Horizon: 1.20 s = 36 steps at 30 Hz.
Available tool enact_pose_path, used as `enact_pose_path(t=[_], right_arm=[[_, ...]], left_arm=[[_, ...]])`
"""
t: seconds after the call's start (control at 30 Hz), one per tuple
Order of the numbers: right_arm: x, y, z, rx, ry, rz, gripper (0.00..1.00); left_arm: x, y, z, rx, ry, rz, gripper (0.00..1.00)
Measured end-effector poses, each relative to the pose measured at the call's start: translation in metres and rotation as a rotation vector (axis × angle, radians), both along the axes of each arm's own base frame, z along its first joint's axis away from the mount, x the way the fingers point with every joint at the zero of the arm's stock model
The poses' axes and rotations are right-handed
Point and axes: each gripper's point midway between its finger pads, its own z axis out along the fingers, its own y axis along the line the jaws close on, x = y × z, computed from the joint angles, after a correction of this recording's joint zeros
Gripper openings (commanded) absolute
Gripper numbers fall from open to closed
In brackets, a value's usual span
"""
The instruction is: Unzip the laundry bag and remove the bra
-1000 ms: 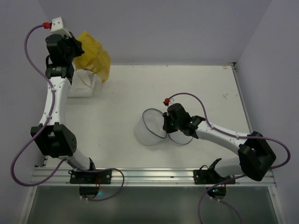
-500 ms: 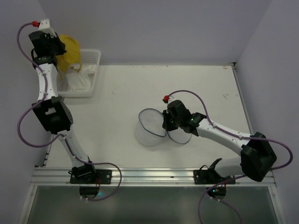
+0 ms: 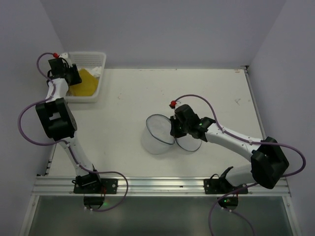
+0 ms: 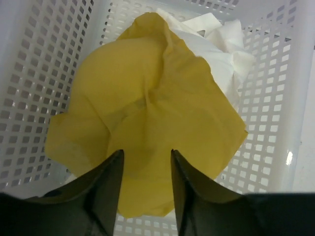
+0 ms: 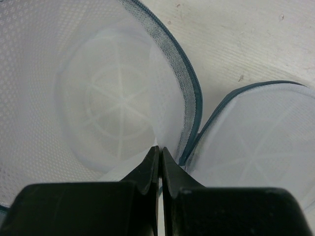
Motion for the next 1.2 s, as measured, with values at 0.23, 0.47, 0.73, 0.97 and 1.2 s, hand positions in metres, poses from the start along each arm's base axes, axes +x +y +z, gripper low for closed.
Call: enact_pose_path(t=[0.23,0.47,0.73,0.97,1.2], right_arm=[[0.002,0.002,-0.001,-0.005,-0.001,0.013,0.00],[0.008,0.010,0.013,0.028,-0.022,0.005,0.41],[0.017,0.001,0.035,0.084,-0.054,-0.098,0.80],[0.030,-0.072,0.037,0.096,-0.053,-0.447,0.86],[0.008,-0.152,-0.030,0.009,0.157,-0.778,0.85]], left_arm=[[-0.002,-0.017,0.023,-0.135,-0.057,0.046,0.98],[-0.047,-0.081,0.122,-0.243,-0.223,0.005,1.00],[-0.147,-0.268,0.123,-0.386,-0.192,-0.357,0.91],[-0.228,-0.338,0.029,-0.463,0.085,-0.458,0.89],[-0.273,-0.357,-0.026,-0.453,0.230,-0.469,0.84]])
